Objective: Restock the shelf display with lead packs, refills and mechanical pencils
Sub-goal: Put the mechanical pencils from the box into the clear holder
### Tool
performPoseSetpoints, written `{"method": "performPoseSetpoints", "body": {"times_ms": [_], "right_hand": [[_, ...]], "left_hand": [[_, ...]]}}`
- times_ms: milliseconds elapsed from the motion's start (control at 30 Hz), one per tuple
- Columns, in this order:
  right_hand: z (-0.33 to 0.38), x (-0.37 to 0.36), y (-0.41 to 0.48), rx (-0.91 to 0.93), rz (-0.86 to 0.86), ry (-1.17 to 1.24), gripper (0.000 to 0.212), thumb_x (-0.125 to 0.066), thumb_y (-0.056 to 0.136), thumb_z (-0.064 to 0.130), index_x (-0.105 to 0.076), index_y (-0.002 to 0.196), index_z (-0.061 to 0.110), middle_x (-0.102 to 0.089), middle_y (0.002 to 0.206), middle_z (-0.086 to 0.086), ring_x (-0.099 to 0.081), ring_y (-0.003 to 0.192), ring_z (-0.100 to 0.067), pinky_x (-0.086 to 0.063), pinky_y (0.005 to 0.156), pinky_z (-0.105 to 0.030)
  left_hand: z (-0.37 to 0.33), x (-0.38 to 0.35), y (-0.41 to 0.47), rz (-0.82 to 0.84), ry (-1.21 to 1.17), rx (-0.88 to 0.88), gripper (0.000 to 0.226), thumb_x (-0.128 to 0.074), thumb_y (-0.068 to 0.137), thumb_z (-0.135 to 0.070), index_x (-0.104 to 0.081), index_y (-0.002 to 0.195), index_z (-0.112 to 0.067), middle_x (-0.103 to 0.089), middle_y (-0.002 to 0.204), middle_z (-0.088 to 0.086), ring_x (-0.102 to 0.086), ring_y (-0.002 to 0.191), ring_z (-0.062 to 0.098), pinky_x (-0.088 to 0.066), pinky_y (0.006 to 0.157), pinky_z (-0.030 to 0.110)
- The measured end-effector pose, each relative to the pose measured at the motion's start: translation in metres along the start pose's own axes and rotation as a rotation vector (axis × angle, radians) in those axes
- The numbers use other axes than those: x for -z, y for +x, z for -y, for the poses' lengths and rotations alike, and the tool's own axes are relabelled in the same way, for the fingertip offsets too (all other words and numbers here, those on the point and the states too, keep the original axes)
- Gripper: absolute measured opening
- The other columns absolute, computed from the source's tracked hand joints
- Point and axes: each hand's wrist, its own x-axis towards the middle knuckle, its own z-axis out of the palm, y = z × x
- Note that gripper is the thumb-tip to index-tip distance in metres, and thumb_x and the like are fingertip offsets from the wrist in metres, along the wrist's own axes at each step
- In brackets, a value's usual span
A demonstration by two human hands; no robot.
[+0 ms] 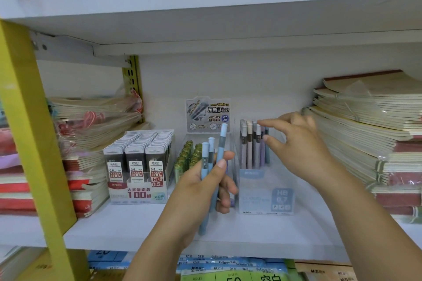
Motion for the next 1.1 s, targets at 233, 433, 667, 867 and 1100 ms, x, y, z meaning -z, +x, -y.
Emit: {"method": "performPoseSetpoints", "body": {"times_ms": [233, 433, 667, 867, 1100], "right_hand": [[0.024, 0.024, -0.007, 0.105, -0.140, 0.259, 0.024, -0.054, 0.094, 0.031, -0.066, 0.115, 0.035, -0.063, 0.107, 0.022, -0.048, 0.106, 0.001, -0.032, 0.084, -0.012], [0.055, 0.046, -0.022, 0.049, 0.257, 0.878, 0.027, -0.063, 0.090, 0.023, -0.063, 0.115, 0.034, -0.075, 0.085, 0.006, -0.070, 0.081, -0.002, -0.052, 0.068, -0.015], [0.054, 0.050, -0.020, 0.031, -0.033, 1.011, 0.029, -0.064, 0.088, 0.004, -0.062, 0.106, 0.027, -0.073, 0.081, -0.011, -0.065, 0.065, -0.009, -0.046, 0.057, -0.012], [0.020, 0.059, -0.013, 0.066, -0.315, 0.658, 0.034, -0.065, 0.089, 0.015, -0.058, 0.108, 0.041, -0.071, 0.084, 0.003, -0.065, 0.079, -0.012, -0.054, 0.070, -0.028], [0.005, 0.028, -0.009, 0.011, -0.259, 0.448, 0.031, -0.067, 0.088, 0.018, -0.047, 0.101, 0.038, -0.066, 0.080, 0.009, -0.061, 0.074, -0.005, -0.051, 0.071, -0.036]], "left_hand": [[-0.009, -0.008, -0.003, 0.040, 0.042, 0.006, 0.031, -0.053, 0.085, -0.052, -0.069, 0.111, -0.044, -0.069, 0.074, 0.003, -0.051, 0.052, 0.011, -0.051, 0.057, 0.026], [-0.016, -0.021, -0.006, 0.111, 0.015, -0.012, 0.028, -0.055, 0.087, -0.051, -0.071, 0.109, -0.041, -0.064, 0.071, 0.000, -0.041, 0.049, 0.010, -0.041, 0.049, 0.023], [-0.016, -0.024, -0.004, 0.086, 0.048, -0.014, 0.038, -0.054, 0.085, -0.052, -0.066, 0.116, -0.034, -0.066, 0.072, 0.000, -0.043, 0.048, 0.010, -0.041, 0.047, 0.023], [-0.008, -0.015, -0.001, -0.044, 0.116, 0.031, 0.030, -0.061, 0.084, -0.054, -0.058, 0.104, -0.032, -0.048, 0.068, -0.004, -0.036, 0.045, 0.003, -0.034, 0.043, 0.015], [0.000, -0.012, 0.001, -0.056, 0.076, 0.044, 0.008, -0.044, 0.104, -0.022, -0.043, 0.097, -0.019, -0.047, 0.069, -0.002, -0.033, 0.050, 0.008, -0.035, 0.044, 0.016]]}}
